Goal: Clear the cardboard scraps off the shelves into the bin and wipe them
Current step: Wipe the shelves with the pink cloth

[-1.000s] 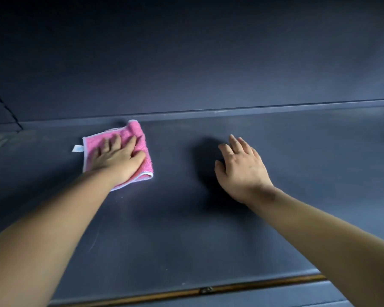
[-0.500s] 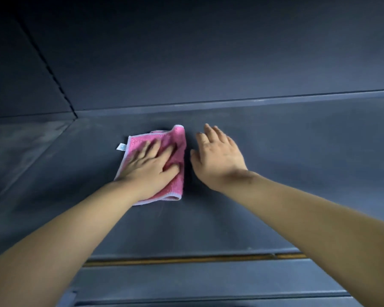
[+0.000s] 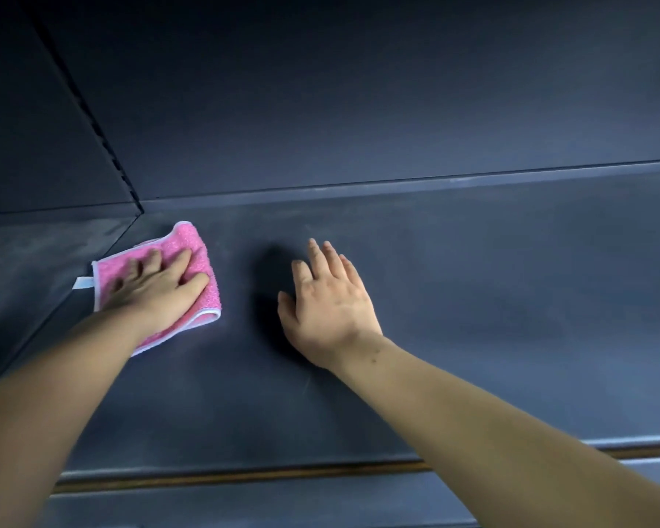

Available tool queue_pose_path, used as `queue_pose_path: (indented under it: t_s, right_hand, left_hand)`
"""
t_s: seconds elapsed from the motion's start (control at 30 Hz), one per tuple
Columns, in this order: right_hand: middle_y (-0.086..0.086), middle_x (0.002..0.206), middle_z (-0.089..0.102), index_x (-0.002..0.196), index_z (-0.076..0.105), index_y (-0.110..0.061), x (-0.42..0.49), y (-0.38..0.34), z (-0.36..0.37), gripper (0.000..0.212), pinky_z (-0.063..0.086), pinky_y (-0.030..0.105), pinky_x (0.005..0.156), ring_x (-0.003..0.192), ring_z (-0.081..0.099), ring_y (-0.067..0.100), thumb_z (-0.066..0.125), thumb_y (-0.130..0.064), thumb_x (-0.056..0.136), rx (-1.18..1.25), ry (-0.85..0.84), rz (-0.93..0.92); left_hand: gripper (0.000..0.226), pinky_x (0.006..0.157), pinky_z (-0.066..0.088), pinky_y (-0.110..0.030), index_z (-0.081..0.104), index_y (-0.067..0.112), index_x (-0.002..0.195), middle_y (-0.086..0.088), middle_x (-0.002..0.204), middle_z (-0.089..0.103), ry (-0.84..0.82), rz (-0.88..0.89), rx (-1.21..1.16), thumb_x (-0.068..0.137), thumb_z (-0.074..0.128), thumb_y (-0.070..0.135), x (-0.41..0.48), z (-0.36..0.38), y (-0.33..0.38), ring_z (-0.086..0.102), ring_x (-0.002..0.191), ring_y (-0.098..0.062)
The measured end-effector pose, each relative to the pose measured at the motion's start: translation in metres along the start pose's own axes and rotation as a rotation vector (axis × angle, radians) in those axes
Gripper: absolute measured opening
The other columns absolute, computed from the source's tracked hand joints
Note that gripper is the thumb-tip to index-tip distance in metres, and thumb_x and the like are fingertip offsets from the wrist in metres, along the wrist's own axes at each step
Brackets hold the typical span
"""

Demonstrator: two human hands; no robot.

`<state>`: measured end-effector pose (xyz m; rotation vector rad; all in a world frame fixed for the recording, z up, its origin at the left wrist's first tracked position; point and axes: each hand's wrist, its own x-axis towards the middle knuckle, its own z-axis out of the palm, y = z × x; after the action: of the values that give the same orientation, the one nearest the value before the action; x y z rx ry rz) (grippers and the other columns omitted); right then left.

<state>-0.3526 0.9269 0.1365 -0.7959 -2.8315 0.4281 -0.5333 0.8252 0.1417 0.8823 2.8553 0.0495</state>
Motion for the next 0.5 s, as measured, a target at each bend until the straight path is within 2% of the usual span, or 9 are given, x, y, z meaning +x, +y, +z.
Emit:
queue_pose_path:
  t_s: [0.3,0.5]
  right_hand:
    - [0.012,0.159,0.000,0.144,0.022,-0.008,0.002,-0.003,0.001,0.054,-0.003,0.034,0.118,0.147,-0.005,0.024,0.027,-0.035,0.098,-0.048,-0.021,0.011]
    - [0.010,0.159,0.003,0.144,0.022,-0.009,-0.002,-0.005,0.000,0.053,-0.002,0.032,0.119,0.147,-0.003,0.023,0.025,-0.035,0.099,-0.078,-0.024,0.015]
  left_hand:
    - [0.053,0.118,0.002,-0.039,0.002,0.043,0.145,0.005,0.159,-0.007,0.036,0.160,-0.021,0.097,0.023,0.046,-0.011,0.003,0.005,-0.006,0.147,-0.022]
    - [0.054,0.118,0.001,-0.038,0.000,0.045,0.144,0.005,0.159,-0.008,0.032,0.126,-0.032,0.096,0.024,0.048,-0.034,0.006,-0.033,-0.007,0.147,-0.022]
